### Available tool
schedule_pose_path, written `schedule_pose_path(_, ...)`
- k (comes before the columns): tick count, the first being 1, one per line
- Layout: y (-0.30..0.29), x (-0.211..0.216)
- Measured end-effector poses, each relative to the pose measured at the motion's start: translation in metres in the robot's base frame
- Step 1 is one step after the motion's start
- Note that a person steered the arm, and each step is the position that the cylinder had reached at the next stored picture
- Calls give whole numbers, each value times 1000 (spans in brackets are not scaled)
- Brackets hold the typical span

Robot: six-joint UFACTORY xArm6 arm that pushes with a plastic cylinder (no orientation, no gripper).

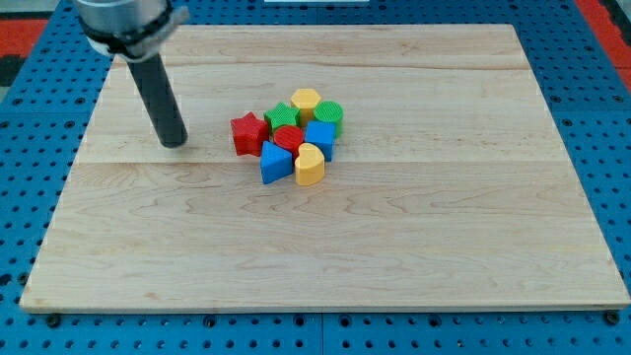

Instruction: Move your arm towards the blue triangle

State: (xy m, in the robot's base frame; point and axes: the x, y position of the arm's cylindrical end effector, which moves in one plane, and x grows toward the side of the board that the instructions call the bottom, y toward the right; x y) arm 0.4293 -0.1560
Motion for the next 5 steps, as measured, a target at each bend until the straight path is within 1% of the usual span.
schedule_pose_path(1,37,58)
schedule_pose_path(2,64,80)
schedule_pose_path(4,84,86)
schedule_pose_path(5,84,86)
